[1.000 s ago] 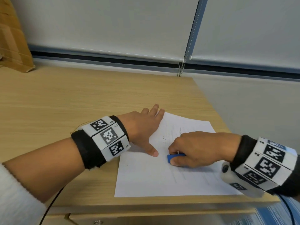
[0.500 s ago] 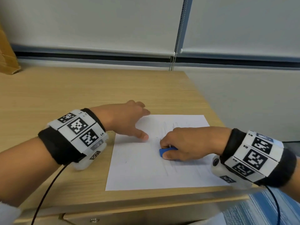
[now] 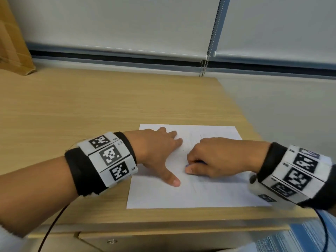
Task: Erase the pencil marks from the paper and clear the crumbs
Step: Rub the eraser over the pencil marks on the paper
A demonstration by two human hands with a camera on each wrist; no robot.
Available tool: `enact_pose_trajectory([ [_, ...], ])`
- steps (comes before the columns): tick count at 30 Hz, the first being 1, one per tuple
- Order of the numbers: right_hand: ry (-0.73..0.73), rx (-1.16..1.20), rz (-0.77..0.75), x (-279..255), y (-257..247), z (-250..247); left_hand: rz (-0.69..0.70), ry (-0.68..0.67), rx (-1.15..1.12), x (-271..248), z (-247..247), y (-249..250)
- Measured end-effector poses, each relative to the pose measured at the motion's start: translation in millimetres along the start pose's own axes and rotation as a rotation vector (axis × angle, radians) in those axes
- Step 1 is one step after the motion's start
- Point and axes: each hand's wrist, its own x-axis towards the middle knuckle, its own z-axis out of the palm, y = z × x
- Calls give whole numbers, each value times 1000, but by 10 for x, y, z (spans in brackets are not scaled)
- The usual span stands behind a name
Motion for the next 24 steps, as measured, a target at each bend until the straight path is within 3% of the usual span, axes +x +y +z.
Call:
enact_pose_trajectory([
  [2,-47,-34,-16,-17,-40,-34,10,-2,5,11,5,-12],
  [7,56,-107,51,123,-45,-100,22,13,18,23,20,-19],
  [13,-82,-41,-74,-123,-137,-4,-1,-34,15,16,-12,24],
  [17,47,-126,9,-26,-118,-36,-5,-17,7,9,0,6],
  [22,-73,-104,-92,-275,-243,65,-30,-70,0,15,-21,30],
  [24,-26,-148,-64,-216,-237,18,-37,-79,-3,8,-22,31],
])
